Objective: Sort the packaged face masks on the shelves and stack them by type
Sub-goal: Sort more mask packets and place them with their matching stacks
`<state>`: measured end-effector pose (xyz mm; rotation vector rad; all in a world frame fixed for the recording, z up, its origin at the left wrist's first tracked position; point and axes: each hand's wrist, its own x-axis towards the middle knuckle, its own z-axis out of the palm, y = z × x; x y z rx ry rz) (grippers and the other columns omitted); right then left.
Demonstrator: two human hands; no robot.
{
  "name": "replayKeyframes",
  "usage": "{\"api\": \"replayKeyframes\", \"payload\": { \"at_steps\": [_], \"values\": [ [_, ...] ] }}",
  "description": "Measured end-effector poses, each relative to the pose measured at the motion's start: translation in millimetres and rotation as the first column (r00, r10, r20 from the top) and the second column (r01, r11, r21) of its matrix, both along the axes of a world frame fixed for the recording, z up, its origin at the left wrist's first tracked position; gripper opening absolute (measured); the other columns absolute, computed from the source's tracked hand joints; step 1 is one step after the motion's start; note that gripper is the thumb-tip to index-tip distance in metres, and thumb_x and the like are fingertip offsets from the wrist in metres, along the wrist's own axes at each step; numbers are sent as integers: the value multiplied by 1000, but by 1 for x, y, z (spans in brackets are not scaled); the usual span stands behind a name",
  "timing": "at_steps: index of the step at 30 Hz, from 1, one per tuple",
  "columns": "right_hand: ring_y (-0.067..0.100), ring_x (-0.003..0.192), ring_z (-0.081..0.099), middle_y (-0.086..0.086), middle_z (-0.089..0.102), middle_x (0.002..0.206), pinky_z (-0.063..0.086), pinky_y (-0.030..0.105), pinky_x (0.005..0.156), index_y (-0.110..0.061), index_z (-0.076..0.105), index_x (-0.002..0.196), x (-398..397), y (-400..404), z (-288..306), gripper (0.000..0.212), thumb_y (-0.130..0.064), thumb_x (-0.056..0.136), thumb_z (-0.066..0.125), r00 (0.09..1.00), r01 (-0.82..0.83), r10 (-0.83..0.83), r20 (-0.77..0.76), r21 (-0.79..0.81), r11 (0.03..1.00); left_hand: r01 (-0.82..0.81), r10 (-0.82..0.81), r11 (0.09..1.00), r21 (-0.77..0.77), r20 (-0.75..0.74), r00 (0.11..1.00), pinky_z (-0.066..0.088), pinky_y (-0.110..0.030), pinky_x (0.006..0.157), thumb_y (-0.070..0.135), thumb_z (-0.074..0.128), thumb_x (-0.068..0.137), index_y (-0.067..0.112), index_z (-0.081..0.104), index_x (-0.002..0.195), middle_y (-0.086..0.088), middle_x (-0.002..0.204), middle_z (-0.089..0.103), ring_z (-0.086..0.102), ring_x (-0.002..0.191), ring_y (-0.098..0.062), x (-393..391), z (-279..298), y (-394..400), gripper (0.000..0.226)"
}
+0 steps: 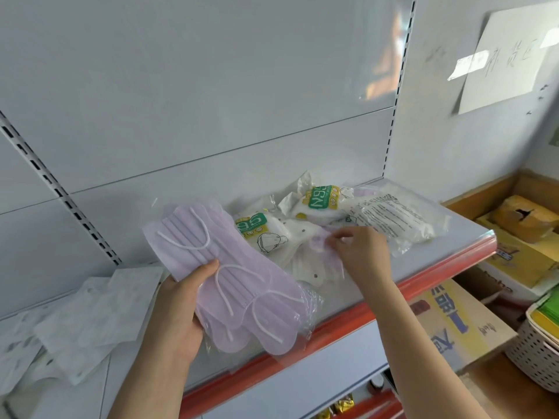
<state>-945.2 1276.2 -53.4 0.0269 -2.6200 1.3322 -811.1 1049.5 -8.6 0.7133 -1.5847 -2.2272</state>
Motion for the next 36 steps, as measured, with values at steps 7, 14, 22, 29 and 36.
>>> {"api": "replayKeyframes", "payload": {
  "at_steps": [7, 14, 22, 29, 36],
  "values": [
    [-5, 78, 67, -15, 76, 83, 49, 14, 73, -26, 75, 83, 45, -12, 72, 18, -9, 86, 72, 938, -322, 217, -270, -448, 834, 118, -118, 993, 3, 55, 991, 54, -41, 80, 21, 60, 96, 16, 71, 122, -11, 116, 76, 73, 102, -29, -2, 6, 6, 28],
    [2, 122, 57, -8, 70, 123, 43, 27, 105, -18, 76, 110, 55, -41, 26, 24, -31, 94, 65, 627, -757, 747, -219, 55, 651, 130, -129, 992, -5, 81, 988, 57, -37, 75, 24, 65, 94, 11, 72, 119, -16, 106, 77, 76, 86, -26, -16, 10, 16, 29],
    [40, 143, 25, 11, 22, 160, 23, 57, 114, -29, 16, 155, -56, 74, 7, 108, -81, 71, 59, 966, -101, -63, 251, 589, 802, 55, -53, 998, -32, 70, 996, 54, -46, 95, 9, 71, 89, 17, 74, 110, -5, 101, 79, 73, 98, -29, -29, 10, 17, 23],
    [25, 121, 56, -2, 59, 135, 46, 39, 97, -25, 51, 141, -11, 16, 2, 58, -48, 89, 60, 963, -242, 264, -63, 242, 940, 60, -60, 998, -4, -35, 998, 55, -43, 87, 12, 71, 84, 14, 74, 115, -5, 104, 79, 74, 96, -27, -43, 19, 25, 32],
    [14, 117, 59, -6, 65, 126, 42, 23, 95, -20, 64, 128, -29, -1, 11, 33, -32, 96, 62, 936, -340, 334, -106, -41, 940, 84, -86, 996, -31, -71, 994, 56, -42, 86, 14, 73, 84, 12, 74, 117, -7, 106, 78, 74, 96, -28, -57, 29, 17, 33]
  ]
}}
